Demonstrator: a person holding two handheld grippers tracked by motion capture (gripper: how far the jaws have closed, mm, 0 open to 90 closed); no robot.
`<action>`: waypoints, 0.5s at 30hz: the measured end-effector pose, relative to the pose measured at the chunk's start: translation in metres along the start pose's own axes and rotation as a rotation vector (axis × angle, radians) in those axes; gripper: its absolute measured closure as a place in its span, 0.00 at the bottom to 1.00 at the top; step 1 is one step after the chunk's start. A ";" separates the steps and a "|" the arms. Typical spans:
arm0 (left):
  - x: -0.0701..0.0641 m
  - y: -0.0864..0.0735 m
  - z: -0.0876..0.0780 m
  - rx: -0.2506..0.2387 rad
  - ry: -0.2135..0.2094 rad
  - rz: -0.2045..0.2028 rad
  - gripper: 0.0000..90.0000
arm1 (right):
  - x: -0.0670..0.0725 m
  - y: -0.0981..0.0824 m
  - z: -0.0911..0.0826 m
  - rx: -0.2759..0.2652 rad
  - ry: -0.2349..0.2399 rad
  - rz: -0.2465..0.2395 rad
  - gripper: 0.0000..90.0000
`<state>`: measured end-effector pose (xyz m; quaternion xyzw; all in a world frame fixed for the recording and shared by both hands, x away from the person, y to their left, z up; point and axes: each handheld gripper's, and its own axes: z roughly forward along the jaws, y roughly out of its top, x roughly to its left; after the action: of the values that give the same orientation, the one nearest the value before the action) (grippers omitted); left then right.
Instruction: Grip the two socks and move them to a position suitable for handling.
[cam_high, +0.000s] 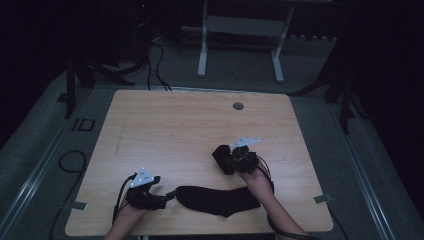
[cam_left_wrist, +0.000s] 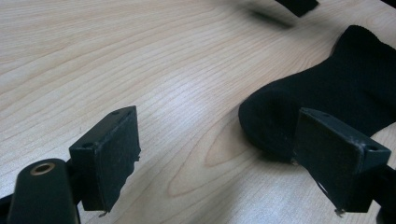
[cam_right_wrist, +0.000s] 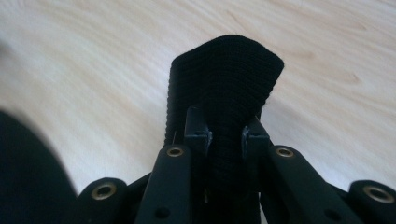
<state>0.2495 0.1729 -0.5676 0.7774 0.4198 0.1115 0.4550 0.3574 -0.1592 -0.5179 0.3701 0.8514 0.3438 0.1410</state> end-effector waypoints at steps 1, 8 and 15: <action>0.000 0.000 0.000 -0.001 0.003 0.000 0.17 | 0.000 -0.004 -0.003 0.000 -0.002 -0.004 0.87; -0.004 0.001 0.000 -0.026 -0.020 0.007 0.17 | -0.009 -0.027 -0.011 0.019 -0.009 0.036 0.86; -0.011 0.002 0.002 -0.029 -0.033 0.056 0.17 | -0.019 -0.041 0.008 0.054 -0.019 0.054 0.86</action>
<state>0.2445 0.1627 -0.5648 0.7838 0.3888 0.1175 0.4698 0.3525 -0.1892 -0.5516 0.4000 0.8486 0.3209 0.1297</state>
